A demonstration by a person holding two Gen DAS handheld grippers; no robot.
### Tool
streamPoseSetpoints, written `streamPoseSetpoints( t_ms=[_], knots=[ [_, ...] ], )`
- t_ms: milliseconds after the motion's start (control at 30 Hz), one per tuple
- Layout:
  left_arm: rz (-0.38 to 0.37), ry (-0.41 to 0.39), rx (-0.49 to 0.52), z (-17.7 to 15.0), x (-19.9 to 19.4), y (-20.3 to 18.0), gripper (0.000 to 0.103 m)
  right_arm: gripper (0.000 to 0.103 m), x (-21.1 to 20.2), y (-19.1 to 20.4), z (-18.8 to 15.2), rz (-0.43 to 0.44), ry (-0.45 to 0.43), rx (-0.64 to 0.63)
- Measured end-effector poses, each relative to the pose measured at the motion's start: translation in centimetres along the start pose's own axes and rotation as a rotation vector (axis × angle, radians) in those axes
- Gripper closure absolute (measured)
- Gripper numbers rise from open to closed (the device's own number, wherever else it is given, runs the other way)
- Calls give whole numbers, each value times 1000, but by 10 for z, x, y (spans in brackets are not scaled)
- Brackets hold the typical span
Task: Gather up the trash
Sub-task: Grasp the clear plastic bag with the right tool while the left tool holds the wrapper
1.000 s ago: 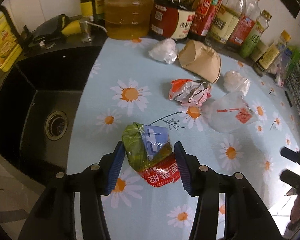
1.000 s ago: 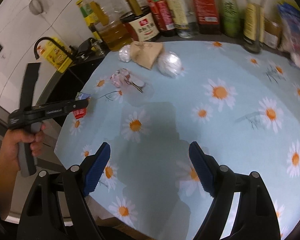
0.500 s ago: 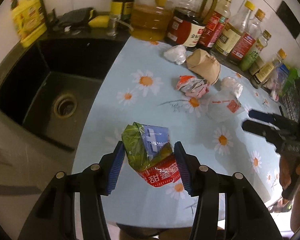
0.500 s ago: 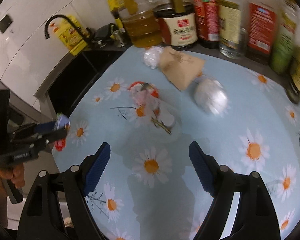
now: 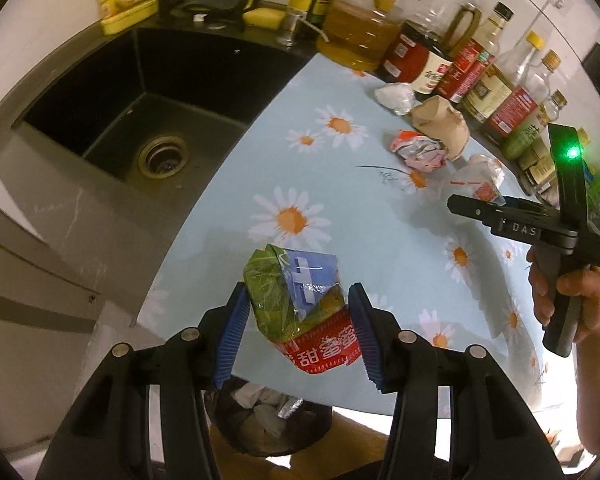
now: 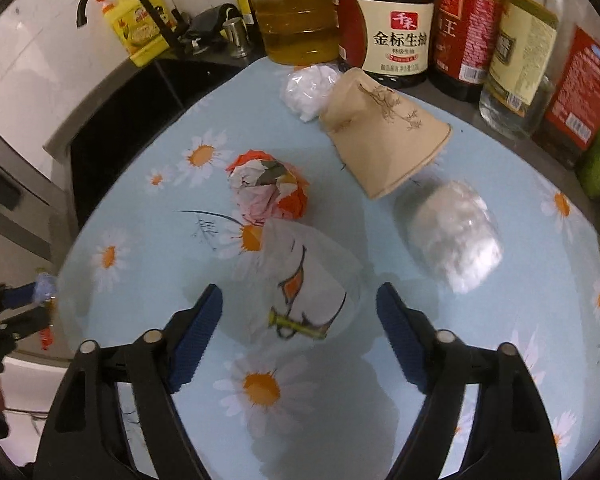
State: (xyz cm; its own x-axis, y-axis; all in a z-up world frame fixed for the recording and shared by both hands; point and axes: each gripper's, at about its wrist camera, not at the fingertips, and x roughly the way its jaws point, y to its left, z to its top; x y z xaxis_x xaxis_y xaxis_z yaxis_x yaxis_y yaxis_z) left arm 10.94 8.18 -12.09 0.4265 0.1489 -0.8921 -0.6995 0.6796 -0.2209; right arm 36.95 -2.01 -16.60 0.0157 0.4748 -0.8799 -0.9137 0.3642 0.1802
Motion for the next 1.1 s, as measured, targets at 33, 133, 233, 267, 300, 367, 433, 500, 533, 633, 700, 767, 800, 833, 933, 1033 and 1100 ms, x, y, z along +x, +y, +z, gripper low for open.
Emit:
streamPoseSetpoints(
  t_ms=[33,133,233,267,300,367,433,500,533,633,700,767,800,833,933,1033,1100],
  knots=[
    [1,0,-3,-1,0,1,54,34,1,0,1,0,-2,-1],
    [6,1,-11,-2,-1,5,54,41,6,0,1,-13,9,-4],
    [4,4,-13,-2,-1,6,54,42,7,1,1,-17,5,1],
    [2,5,-11,-1,-1,6,54,42,6,1,1,-16,5,1],
    [1,5,-7,-1,-1,6,54,43,8,3,2,-14,5,3],
    [-5,5,1,1,-2,4,54,44,7,2,1,-16,4,10],
    [-10,4,11,2,-3,3,54,44,3,2,0,-13,-4,23],
    [-19,3,26,4,-4,2,54,44,-3,2,-2,-17,-15,35],
    [-25,3,35,5,-4,1,54,45,-7,3,-3,-17,-23,40],
    [-43,3,60,9,-4,1,54,45,-18,8,-7,-24,-42,51],
    [-54,1,76,10,-5,1,54,45,-24,11,-10,-27,-47,59],
    [-76,2,93,13,-4,1,54,45,-32,16,-16,-41,-58,78],
    [-85,2,101,14,-4,1,54,45,-35,18,-18,-42,-61,86],
    [-98,3,112,14,-3,0,54,45,-42,22,-24,-45,-70,103],
    [-135,6,158,16,-3,-1,54,45,-55,30,-37,-54,-88,145],
    [-191,14,199,17,-4,-4,54,45,-69,43,-56,-66,-120,189],
    [-220,22,223,18,-4,-5,54,45,-79,52,-68,-69,-150,215]
  ],
)
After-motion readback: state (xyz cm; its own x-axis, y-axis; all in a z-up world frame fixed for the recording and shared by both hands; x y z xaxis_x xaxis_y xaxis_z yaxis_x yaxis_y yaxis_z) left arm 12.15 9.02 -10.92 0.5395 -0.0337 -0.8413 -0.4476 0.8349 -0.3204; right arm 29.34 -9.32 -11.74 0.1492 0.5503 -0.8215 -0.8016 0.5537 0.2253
